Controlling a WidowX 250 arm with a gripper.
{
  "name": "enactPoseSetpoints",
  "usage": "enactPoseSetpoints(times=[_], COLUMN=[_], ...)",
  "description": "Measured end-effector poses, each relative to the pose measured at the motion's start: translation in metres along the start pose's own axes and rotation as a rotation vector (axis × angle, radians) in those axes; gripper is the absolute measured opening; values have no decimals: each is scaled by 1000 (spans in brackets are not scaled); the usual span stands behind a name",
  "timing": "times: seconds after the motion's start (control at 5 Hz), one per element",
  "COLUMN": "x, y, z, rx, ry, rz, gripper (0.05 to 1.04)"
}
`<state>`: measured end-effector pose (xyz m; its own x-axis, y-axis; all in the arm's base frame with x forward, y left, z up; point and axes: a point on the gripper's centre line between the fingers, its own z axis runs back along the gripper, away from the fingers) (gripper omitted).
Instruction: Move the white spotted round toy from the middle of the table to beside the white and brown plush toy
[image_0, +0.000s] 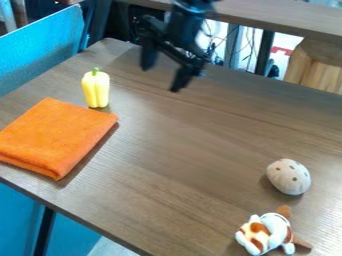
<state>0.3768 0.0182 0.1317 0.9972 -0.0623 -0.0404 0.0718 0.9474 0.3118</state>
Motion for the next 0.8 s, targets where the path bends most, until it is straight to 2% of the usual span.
enactPoseSetpoints(times=[0.2, 0.4, 0.6, 0.8], x=[-9, -16, -16, -11], y=[53, 97, 135, 136], z=[-9, -28, -47, -53], rx=[-19, -103, -116, -96], ry=[46, 82, 89, 70], rz=[103, 155, 131, 40], gripper=[1004, 1004, 1004, 1004])
